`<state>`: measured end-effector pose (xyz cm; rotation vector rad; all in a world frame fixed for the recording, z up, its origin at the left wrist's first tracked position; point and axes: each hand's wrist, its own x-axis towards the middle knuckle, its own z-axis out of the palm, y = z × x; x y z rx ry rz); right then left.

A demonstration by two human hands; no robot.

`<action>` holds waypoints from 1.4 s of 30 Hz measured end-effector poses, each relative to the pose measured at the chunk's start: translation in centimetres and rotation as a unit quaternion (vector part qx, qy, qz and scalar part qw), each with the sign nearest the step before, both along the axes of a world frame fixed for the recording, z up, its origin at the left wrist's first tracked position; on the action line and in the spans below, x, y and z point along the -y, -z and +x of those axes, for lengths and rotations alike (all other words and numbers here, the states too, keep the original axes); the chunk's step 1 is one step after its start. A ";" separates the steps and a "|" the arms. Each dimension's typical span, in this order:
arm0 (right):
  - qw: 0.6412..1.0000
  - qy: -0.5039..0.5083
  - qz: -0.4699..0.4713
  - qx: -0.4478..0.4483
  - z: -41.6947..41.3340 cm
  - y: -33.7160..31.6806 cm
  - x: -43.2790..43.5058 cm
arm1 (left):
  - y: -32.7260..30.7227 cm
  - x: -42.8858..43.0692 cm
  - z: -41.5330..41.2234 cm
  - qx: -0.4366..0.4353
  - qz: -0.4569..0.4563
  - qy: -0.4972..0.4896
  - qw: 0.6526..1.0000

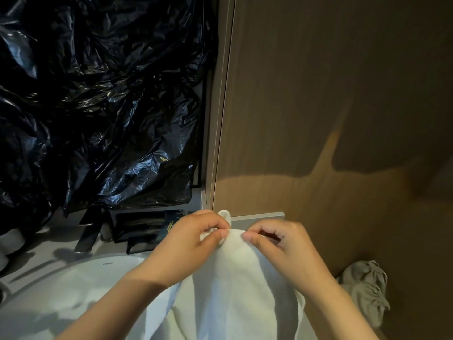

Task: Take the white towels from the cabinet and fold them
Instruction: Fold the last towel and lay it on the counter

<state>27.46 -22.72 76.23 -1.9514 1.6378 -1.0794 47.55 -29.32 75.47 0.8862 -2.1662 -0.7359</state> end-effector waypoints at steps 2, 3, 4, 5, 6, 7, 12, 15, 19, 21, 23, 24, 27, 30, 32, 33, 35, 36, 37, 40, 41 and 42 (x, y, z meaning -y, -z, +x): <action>1.000 0.001 0.007 -0.003 -0.5 0.3 -0.1 | -0.2 0.2 0.4 -0.012 -0.021 -0.033 0.999; 1.000 0.006 0.016 -0.010 -0.9 0.6 -0.2 | -0.3 0.4 0.7 -0.020 -0.028 -0.046 0.998; 0.999 0.012 0.028 -0.025 -1.5 1.0 -0.3 | -0.5 0.6 1.0 -0.025 -0.037 -0.059 0.997; 0.998 0.019 0.040 -0.049 -2.1 1.6 -0.4 | -0.6 0.8 1.5 -0.025 -0.048 -0.072 0.996; 0.996 0.024 0.049 -0.076 -2.8 2.4 -0.6 | -0.8 1.1 2.0 -0.024 -0.058 -0.086 0.994; 0.993 0.028 0.058 -0.096 -3.5 3.4 -0.8 | -0.9 1.3 2.5 -0.022 -0.067 -0.098 0.993; 0.996 0.051 0.039 -0.057 -5.0 5.6 -1.9 | -0.7 1.6 3.9 0.038 -0.073 -0.138 0.987; 0.994 0.081 -0.067 -0.009 -4.4 3.9 -2.1 | -0.4 1.8 4.2 0.085 -0.057 -0.143 0.984; 0.985 0.083 -0.144 -0.056 -2.8 0.8 -1.7 | -1.5 0.7 3.8 0.037 -0.094 -0.113 0.988; 0.982 0.073 -0.146 -0.098 -1.9 0.1 -1.3 | -2.5 -0.6 3.0 0.000 -0.095 -0.081 0.992; 0.980 0.059 -0.152 -0.115 -1.3 -0.1 -1.0 | -3.5 -1.9 2.2 -0.019 -0.071 -0.047 0.996; 0.980 0.051 -0.157 -0.113 -0.9 -0.2 -1.0 | -3.7 -2.6 1.7 -0.024 -0.047 -0.030 0.998; 0.978 0.035 -0.177 -0.104 -0.1 -0.6 -0.8 | -4.2 -4.0 0.3 -0.027 0.043 0.006 0.999; 0.976 0.040 -0.180 -0.115 0.3 -1.1 -0.7 | -4.9 -4.5 -0.1 -0.060 0.119 0.025 0.991; 0.977 0.046 -0.169 -0.119 0.4 -1.4 -0.6 | -5.1 -4.5 0.1 -0.067 0.137 0.013 0.988; 0.978 0.046 -0.163 -0.119 0.4 -1.6 -0.6 | -5.1 -4.4 0.2 -0.052 0.134 0.003 0.990; 0.981 0.046 -0.145 -0.119 0.3 -1.6 -0.6 | -4.8 -4.2 0.3 0.001 0.112 -0.015 0.994; 0.982 0.046 -0.136 -0.119 0.3 -1.6 -0.6 | -4.7 -4.1 0.4 0.027 0.100 -0.021 0.994; 0.983 0.046 -0.128 -0.121 0.3 -1.5 -0.6 | -4.6 -4.0 0.3 0.044 0.094 -0.021 0.994; 0.987 0.042 -0.096 -0.120 0.4 -1.4 -0.8 | -4.2 -3.7 0.1 0.048 0.094 0.001 0.994; 0.988 0.041 -0.088 -0.117 0.4 -1.4 -0.8 | -4.0 -3.7 0.0 0.047 0.089 0.000 0.995; 0.990 0.040 -0.082 -0.112 0.4 -1.3 -0.8 | -3.8 -3.6 -0.1 0.044 0.083 -0.007 0.996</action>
